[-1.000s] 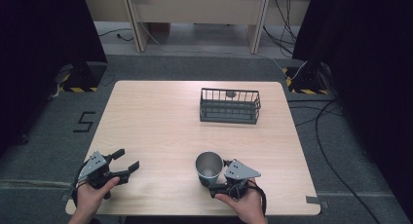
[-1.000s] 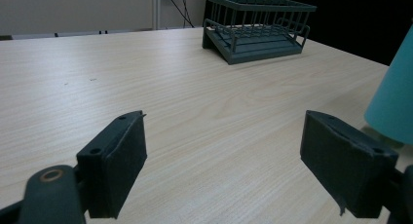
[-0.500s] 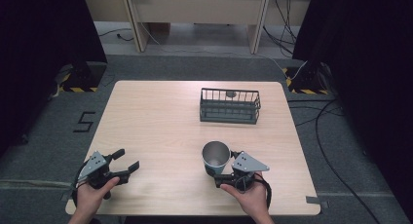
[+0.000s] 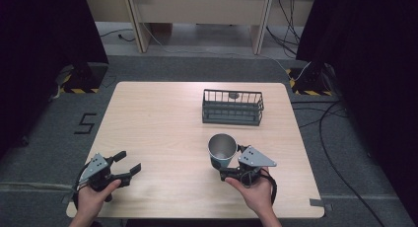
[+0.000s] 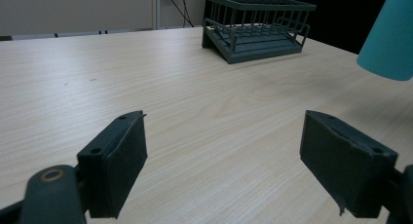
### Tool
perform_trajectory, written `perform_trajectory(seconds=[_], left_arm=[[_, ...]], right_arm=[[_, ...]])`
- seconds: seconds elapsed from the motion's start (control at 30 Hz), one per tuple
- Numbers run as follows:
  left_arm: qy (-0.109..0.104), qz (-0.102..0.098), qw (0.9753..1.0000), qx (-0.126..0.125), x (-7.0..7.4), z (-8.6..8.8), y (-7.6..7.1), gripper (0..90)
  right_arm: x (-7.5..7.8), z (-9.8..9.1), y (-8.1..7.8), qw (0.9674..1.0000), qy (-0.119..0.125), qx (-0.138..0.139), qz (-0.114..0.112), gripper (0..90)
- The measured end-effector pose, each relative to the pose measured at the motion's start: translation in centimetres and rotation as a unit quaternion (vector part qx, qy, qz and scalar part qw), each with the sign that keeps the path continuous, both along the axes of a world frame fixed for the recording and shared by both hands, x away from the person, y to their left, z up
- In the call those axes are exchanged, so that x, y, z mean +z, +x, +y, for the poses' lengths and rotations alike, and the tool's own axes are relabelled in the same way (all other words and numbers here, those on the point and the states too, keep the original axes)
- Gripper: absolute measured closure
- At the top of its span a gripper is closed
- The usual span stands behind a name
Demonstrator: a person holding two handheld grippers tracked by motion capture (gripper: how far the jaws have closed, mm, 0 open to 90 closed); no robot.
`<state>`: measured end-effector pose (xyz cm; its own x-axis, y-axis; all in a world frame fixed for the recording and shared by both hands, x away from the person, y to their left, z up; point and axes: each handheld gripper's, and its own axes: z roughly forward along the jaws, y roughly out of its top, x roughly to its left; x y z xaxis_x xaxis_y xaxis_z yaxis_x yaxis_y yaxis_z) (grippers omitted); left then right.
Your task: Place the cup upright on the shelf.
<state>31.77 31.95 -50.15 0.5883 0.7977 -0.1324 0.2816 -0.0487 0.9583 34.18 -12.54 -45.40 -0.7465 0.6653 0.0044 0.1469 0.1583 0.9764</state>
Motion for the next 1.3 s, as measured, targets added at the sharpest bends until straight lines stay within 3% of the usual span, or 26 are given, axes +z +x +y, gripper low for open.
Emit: perform_trajectory(seconds=[0.67, 1.3], left_arm=[[0.0, 0.0, 1.0, 0.001, 0.0, 0.0, 0.0, 16.8], [0.001, 0.001, 1.0, 0.001, 0.0, 0.0, 0.0, 17.0]], right_arm=[[1.6, -0.6, 2.0, 0.9994, 0.0, -0.031, -0.015, 17.2], [2.0, -0.5, 3.7, 0.9986, 0.003, -0.05, -0.016, 17.2]])
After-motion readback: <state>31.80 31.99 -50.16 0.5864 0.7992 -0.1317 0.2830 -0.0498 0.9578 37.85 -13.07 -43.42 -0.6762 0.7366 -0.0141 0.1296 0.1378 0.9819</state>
